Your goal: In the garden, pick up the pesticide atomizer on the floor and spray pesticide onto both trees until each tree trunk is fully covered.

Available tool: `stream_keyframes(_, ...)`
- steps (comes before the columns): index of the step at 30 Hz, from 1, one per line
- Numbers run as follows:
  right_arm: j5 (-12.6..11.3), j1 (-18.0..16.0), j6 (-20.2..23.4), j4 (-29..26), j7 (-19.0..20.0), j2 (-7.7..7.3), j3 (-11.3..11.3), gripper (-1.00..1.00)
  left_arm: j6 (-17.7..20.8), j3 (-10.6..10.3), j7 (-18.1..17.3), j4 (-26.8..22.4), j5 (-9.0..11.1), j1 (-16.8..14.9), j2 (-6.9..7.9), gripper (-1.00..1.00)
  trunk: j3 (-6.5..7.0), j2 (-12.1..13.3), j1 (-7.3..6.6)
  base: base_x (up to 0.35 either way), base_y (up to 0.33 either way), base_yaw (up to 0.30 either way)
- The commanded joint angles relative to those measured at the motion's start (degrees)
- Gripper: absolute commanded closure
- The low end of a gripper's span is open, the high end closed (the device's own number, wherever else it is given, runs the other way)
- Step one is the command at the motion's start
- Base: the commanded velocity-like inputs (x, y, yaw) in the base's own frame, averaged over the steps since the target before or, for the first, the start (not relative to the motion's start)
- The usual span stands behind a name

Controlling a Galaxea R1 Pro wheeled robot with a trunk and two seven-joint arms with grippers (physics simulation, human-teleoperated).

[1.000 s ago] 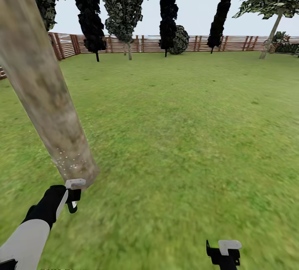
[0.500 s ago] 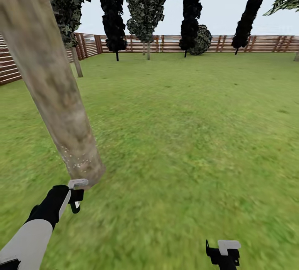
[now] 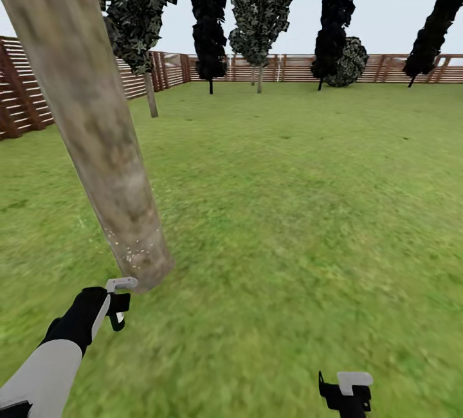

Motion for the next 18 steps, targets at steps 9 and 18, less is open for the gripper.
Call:
stream_keyframes(9, 0.64, -0.02, -0.09, 0.03, -0.21, -0.08, -0.33, -1.0, 0.25, 0.24, -0.44, -0.23, -0.59, -0.05, -0.38, 1.0, -0.05, -0.02, 0.01, 0.192, -0.219, 0.192)
stream_keyframes(18, 0.61, -0.02, -0.09, 0.03, -0.21, -0.09, -0.34, -1.0, 0.25, 0.24, -0.4, -0.4, -0.61, -0.05, -0.45, 1.0, -0.05, -0.02, 0.01, 0.182, -0.223, 0.006)
